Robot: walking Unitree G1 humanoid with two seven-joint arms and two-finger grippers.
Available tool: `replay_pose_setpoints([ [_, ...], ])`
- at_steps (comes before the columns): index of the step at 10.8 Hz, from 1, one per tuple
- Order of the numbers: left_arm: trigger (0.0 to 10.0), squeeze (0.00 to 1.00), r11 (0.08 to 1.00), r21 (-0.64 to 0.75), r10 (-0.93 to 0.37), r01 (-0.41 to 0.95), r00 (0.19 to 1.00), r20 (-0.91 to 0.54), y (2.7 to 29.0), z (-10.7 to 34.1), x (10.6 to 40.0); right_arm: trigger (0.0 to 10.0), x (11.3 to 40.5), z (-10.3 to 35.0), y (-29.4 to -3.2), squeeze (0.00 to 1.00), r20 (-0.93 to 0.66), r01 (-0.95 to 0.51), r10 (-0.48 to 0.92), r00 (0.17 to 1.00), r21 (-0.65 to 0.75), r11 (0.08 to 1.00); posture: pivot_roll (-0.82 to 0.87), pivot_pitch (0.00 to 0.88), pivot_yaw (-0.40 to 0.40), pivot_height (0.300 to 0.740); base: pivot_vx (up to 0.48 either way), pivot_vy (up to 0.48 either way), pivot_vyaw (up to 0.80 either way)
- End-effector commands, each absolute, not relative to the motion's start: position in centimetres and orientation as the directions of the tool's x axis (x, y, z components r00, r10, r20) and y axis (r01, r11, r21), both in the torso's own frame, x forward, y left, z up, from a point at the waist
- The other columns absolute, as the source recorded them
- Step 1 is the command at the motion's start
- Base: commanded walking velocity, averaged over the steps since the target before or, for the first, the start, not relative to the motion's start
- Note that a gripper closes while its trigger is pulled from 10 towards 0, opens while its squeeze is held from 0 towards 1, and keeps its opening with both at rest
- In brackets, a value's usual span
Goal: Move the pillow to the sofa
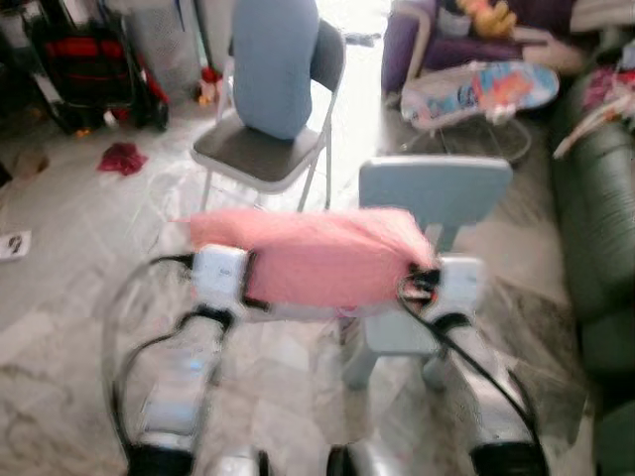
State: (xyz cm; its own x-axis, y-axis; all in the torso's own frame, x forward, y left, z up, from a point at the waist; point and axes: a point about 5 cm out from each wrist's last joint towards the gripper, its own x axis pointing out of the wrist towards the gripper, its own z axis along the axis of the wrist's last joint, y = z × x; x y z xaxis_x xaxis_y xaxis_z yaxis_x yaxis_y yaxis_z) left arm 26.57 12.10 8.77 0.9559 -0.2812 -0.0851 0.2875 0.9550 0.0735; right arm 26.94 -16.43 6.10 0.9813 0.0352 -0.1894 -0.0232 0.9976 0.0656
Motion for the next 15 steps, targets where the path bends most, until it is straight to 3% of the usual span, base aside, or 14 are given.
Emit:
replay_pose_setpoints([
  [1, 10.0, 0.0, 0.946, 0.071, -0.313, 0.316, 0.948, -0.056, 12.2, 9.4, 26.9, 10.0, 27.3, 6.8, -16.3, 0.0, -0.157, -0.021, 0.031, 0.987, 0.07, 0.997, 0.0, 0.05, -0.069, 0.74, 0.0, 0.0, -0.8],
  [7, 10.0, 0.0, 0.881, 0.232, -0.395, 0.412, 0.911, -0.118, 13.4, 8.8, 26.7, 10.0, 26.0, 6.1, -17.0, 0.0, -0.169, 0.052, -0.04, 0.985, 0.067, 0.996, -0.03, 0.078, -0.014, 0.74, 0.0, 0.0, -0.8],
  [8, 10.0, 0.0, 0.825, 0.32, -0.46, 0.466, 0.882, -0.101, 12.6, 9.2, 26.8, 10.0, 25.6, 5.9, -17.0, 0.0, -0.159, 0.056, -0.042, 0.986, 0.088, 0.995, -0.02, 0.078, -0.006, 0.74, 0.0, 0.0, 0.0],
  [12, 10.0, 0.0, 0.768, 0.385, -0.529, 0.513, 0.845, -0.071, 11.4, 10.2, 28.2, 10.0, 25.3, 5.9, -17.3, 0.0, -0.128, 0.119, -0.11, 0.986, 0.072, 0.99, -0.07, 0.077, 0.076, 0.74, 0.0, 0.0, 0.0],
  [15, 10.0, 0.0, 0.76, 0.432, -0.522, 0.486, 0.852, -0.041, 11.3, 10.3, 29.2, 10.0, 25.2, 5.9, -17.5, 0.0, -0.116, 0.122, -0.116, 0.986, 0.046, 0.991, -0.08, 0.076, 0.051, 0.74, 0.0, 0.0, 0.0],
])
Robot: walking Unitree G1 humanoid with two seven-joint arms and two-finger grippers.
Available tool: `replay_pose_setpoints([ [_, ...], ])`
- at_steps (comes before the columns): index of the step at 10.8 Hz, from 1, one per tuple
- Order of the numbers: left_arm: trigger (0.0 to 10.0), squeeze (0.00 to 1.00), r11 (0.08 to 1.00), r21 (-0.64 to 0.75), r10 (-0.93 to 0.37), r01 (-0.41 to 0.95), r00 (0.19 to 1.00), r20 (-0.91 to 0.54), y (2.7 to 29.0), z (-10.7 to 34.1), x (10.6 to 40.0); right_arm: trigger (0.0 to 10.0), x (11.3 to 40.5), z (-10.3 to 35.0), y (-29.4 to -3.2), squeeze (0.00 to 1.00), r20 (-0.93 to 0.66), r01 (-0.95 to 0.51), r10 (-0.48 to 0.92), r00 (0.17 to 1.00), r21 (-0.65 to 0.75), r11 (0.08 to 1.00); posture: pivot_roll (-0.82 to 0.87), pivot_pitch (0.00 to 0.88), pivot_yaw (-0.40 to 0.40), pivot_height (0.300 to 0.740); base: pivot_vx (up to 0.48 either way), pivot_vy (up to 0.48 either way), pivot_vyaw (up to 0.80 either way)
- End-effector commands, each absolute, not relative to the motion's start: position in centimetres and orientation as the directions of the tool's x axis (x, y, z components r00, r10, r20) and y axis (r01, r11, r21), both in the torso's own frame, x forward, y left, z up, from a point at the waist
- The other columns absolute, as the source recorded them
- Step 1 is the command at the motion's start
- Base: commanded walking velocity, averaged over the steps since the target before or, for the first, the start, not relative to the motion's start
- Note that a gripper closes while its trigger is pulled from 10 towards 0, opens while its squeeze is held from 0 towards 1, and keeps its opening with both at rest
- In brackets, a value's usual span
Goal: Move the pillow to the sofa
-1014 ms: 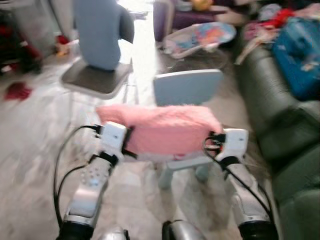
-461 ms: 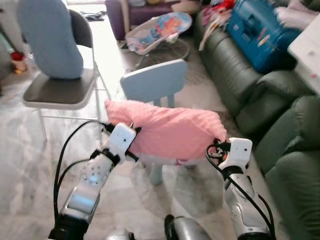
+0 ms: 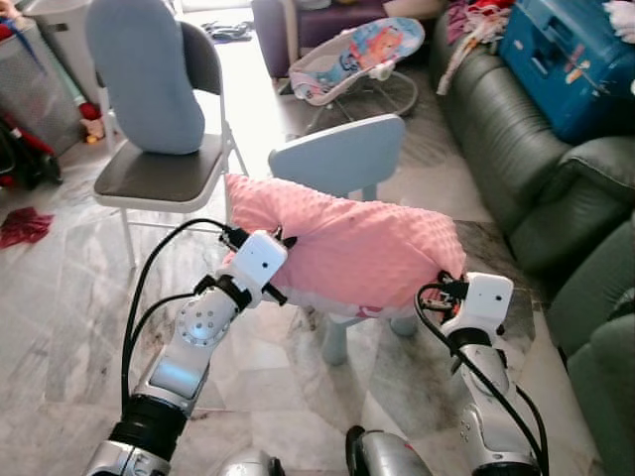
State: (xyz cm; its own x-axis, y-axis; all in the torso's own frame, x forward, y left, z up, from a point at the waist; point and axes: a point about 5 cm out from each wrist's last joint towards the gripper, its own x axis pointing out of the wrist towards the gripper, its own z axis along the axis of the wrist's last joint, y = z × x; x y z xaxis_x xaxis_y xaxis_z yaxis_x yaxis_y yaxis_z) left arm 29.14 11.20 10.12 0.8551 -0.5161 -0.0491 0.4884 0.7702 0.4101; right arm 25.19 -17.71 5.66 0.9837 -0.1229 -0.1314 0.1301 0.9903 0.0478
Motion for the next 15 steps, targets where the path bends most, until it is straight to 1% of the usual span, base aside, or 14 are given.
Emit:
replay_pose_setpoints([
  [1, 10.0, 0.0, 0.791, 0.405, -0.484, 0.459, 0.874, -0.044, 11.9, 9.8, 28.9, 10.0, 24.8, 5.7, -17.6, 0.0, -0.125, 0.115, -0.108, 0.986, 0.043, 0.992, -0.08, 0.08, 0.035, 0.74, 0.0, 0.0, -0.8],
  [2, 10.0, 0.0, 0.826, 0.362, -0.444, 0.432, 0.894, -0.053, 12.6, 9.1, 28.4, 10.0, 24.4, 5.3, -17.8, 0.0, -0.143, 0.115, -0.107, 0.984, 0.048, 0.992, -0.07, 0.08, 0.026, 0.74, 0.0, 0.0, -0.8],
  [4, 10.0, 0.0, 0.84, 0.336, -0.425, 0.425, 0.902, -0.076, 12.7, 7.9, 27.5, 10.0, 24.0, 4.5, -17.9, 0.0, -0.17, 0.119, -0.108, 0.979, 0.052, 0.992, -0.07, 0.064, 0.01, 0.74, 0.0, 0.0, -0.8],
  [5, 10.0, 0.0, 0.852, 0.326, -0.41, 0.41, 0.909, -0.073, 12.8, 7.7, 27.6, 10.0, 24.1, 4.4, -18.0, 0.0, -0.172, 0.122, -0.112, 0.979, 0.05, 0.991, -0.08, 0.055, 0.006, 0.74, 0.0, 0.0, -0.8],
  [7, 10.0, 0.0, 0.884, 0.316, -0.345, 0.345, 0.937, -0.058, 13.8, 7.9, 27.9, 10.0, 24.1, 4.6, -18.4, 0.0, -0.165, 0.126, -0.117, 0.979, 0.045, 0.991, -0.06, 0.063, -0.012, 0.74, 0.0, 0.0, -0.8],
  [8, 10.0, 0.0, 0.882, 0.319, -0.35, 0.346, 0.936, -0.046, 13.7, 8.1, 28.1, 10.0, 24.1, 4.5, -17.9, 0.0, -0.168, 0.097, -0.09, 0.982, 0.034, 0.995, -0.05, 0.069, -0.021, 0.74, 0.0, 0.0, -0.8],
  [11, 10.0, 0.0, 0.88, 0.322, -0.359, 0.349, 0.933, -0.029, 13.2, 8.3, 28.0, 10.0, 24.5, 4.5, -17.6, 0.0, -0.17, 0.083, -0.075, 0.983, 0.039, 0.996, -0.04, 0.067, -0.021, 0.74, 0.0, 0.0, -0.8],
  [13, 10.0, 0.0, 0.891, 0.287, -0.355, 0.352, 0.934, -0.044, 12.8, 7.8, 27.8, 10.0, 24.2, 4.6, -17.6, 0.0, -0.157, 0.088, -0.078, 0.985, 0.06, 0.994, -0.06, 0.066, -0.012, 0.74, 0.0, 0.0, -0.8],
  [15, 10.0, 0.0, 0.902, 0.253, -0.353, 0.351, 0.935, -0.039, 12.4, 8.0, 28.0, 10.0, 24.2, 4.6, -17.7, 0.0, -0.161, 0.091, -0.081, 0.984, 0.058, 0.994, -0.06, 0.066, -0.009, 0.74, 0.0, 0.0, 0.0],
])
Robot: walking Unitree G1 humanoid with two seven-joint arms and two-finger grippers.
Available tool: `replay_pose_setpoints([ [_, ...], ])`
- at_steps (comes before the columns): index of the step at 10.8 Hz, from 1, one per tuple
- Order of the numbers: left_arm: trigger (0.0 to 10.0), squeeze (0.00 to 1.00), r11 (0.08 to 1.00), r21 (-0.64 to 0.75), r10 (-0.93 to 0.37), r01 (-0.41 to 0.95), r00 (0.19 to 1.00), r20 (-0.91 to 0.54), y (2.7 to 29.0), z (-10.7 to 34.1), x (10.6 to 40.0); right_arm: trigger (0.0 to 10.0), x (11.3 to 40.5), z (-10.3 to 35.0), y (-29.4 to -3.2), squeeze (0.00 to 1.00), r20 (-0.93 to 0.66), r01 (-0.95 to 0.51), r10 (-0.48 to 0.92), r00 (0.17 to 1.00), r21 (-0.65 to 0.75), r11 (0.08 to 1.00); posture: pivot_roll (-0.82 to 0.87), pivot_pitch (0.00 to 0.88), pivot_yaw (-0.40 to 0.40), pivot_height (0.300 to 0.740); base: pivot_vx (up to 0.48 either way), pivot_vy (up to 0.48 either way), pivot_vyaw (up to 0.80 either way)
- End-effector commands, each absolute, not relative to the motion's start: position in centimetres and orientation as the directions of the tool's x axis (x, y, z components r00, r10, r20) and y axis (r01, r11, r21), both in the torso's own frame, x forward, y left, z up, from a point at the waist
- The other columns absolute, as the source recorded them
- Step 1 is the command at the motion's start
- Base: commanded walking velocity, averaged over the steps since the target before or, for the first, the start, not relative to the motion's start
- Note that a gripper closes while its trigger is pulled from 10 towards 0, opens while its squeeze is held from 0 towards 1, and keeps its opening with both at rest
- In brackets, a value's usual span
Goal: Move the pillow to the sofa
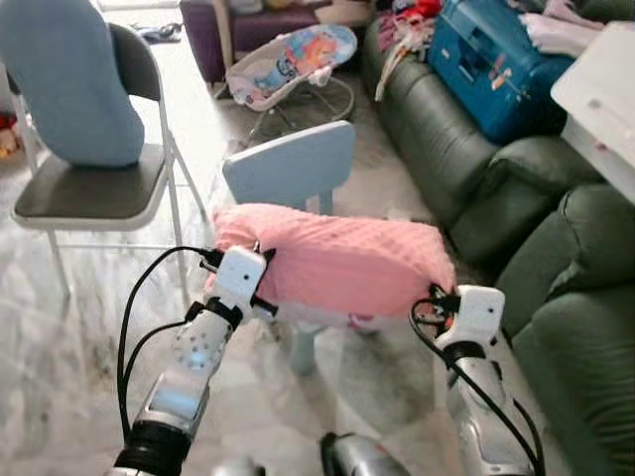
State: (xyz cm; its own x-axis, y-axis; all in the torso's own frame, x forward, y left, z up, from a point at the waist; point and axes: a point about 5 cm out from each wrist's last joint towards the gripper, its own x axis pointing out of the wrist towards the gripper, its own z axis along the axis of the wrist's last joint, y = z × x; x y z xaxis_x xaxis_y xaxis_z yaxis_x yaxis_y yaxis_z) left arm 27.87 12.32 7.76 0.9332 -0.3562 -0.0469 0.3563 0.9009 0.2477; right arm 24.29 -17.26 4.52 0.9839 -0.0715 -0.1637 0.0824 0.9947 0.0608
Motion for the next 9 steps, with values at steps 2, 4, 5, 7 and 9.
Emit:
replay_pose_setpoints([
  [2, 10.0, 0.0, 0.9, 0.23, -0.372, 0.37, 0.927, -0.034, 12.09, 8.16, 27.86, 10.0, 24.23, 4.4, -17.59, 0.0, -0.175, 0.089, -0.077, 0.982, 0.061, 0.994, -0.05, 0.072, -0.012, 0.74, 0.0, 0.0, -0.8],
  [4, 10.0, 0.0, 0.894, 0.228, -0.39, 0.386, 0.92, -0.032, 11.97, 8.2, 27.75, 10.0, 24.21, 4.36, -17.56, 0.0, -0.179, 0.086, -0.074, 0.981, 0.06, 0.994, -0.05, 0.075, -0.013, 0.74, 0.0, 0.0, -0.8],
  [5, 10.0, 0.0, 0.884, 0.208, -0.422, 0.42, 0.906, -0.034, 11.59, 8.22, 27.61, 10.0, 24.2, 4.37, -17.6, 0.0, -0.181, 0.085, -0.073, 0.981, 0.058, 0.995, -0.06, 0.077, -0.016, 0.74, 0.0, 0.0, -0.8],
  [7, 10.0, 0.0, 0.871, 0.186, -0.456, 0.454, 0.889, -0.036, 11.25, 8.27, 27.52, 10.0, 24.21, 4.4, -17.68, 0.0, -0.183, 0.084, -0.072, 0.98, 0.055, 0.995, -0.06, 0.079, -0.019, 0.74, 0.0, 0.0, -0.8],
  [9, 10.0, 0.0, 0.871, 0.19, -0.455, 0.453, 0.89, -0.034, 11.2, 8.31, 27.51, 10.0, 24.22, 4.4, -17.76, 0.0, -0.185, 0.082, -0.071, 0.98, 0.051, 0.995, -0.06, 0.08, -0.022, 0.74, 0.0, 0.0, -0.8],
])
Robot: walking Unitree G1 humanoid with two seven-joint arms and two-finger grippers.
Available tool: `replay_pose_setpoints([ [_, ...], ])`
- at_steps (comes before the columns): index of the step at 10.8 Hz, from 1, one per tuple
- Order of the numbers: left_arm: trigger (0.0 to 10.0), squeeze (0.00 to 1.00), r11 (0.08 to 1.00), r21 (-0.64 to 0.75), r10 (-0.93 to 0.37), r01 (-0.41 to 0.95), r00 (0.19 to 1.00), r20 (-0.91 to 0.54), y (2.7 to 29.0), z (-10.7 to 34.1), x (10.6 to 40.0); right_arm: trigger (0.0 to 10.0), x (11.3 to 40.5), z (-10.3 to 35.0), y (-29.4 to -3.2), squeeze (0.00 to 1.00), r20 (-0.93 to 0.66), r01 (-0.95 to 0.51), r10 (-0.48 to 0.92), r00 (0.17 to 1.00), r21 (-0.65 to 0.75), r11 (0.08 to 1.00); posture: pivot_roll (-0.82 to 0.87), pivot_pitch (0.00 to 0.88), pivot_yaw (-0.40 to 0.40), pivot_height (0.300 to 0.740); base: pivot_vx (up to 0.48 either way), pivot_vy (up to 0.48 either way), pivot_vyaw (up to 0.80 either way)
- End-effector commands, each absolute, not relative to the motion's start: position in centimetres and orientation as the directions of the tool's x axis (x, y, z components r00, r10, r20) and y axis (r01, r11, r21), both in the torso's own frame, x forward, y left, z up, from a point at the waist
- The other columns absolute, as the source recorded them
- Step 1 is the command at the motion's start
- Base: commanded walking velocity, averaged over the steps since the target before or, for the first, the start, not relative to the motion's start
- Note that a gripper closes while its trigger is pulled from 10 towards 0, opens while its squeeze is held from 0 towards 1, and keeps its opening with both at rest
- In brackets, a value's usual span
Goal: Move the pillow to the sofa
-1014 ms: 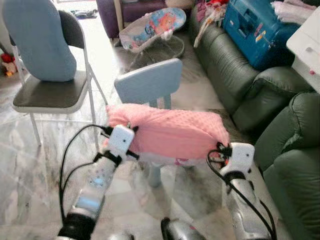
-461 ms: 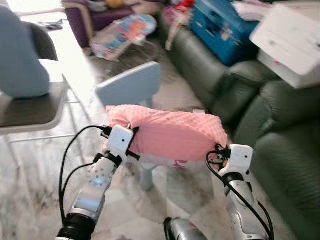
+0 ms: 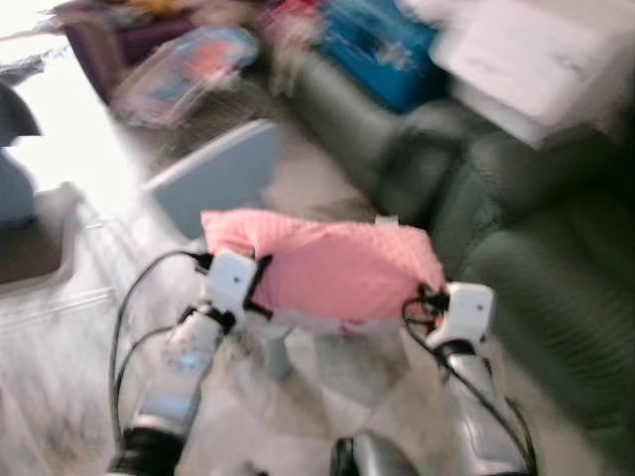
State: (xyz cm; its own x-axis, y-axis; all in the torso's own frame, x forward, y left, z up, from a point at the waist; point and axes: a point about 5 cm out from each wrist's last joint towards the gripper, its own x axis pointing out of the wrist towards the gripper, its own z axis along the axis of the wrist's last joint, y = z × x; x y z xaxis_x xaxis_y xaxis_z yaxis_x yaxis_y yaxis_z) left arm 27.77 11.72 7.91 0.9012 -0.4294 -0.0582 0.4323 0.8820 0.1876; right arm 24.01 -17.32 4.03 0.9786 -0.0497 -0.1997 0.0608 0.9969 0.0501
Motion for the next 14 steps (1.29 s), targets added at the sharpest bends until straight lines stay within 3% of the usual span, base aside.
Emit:
replay_pose_setpoints([
  [1, 10.0, 0.0, 0.871, 0.188, -0.457, 0.454, 0.889, -0.034, 11.1, 8.3, 27.5, 10.0, 24.2, 4.4, -17.8, 0.0, -0.186, 0.081, -0.07, 0.98, 0.05, 0.995, -0.06, 0.079, -0.023, 0.74, 0.0, 0.0, -0.8],
  [8, 10.0, 0.0, 0.865, 0.171, -0.474, 0.473, 0.88, -0.037, 10.9, 8.3, 27.4, 10.0, 24.3, 4.5, -17.9, 0.0, -0.19, 0.074, -0.065, 0.98, 0.04, 0.997, -0.07, 0.083, -0.029, 0.74, 0.0, 0.0, -0.8],
  [14, 10.0, 0.0, 0.905, 0.152, -0.392, 0.397, 0.918, -0.066, 12.2, 7.4, 27.6, 10.0, 24.4, 4.5, -17.8, 0.0, -0.19, 0.067, -0.058, 0.98, 0.038, 0.997, -0.06, 0.089, -0.033, 0.74, 0.0, 0.0, -0.8],
])
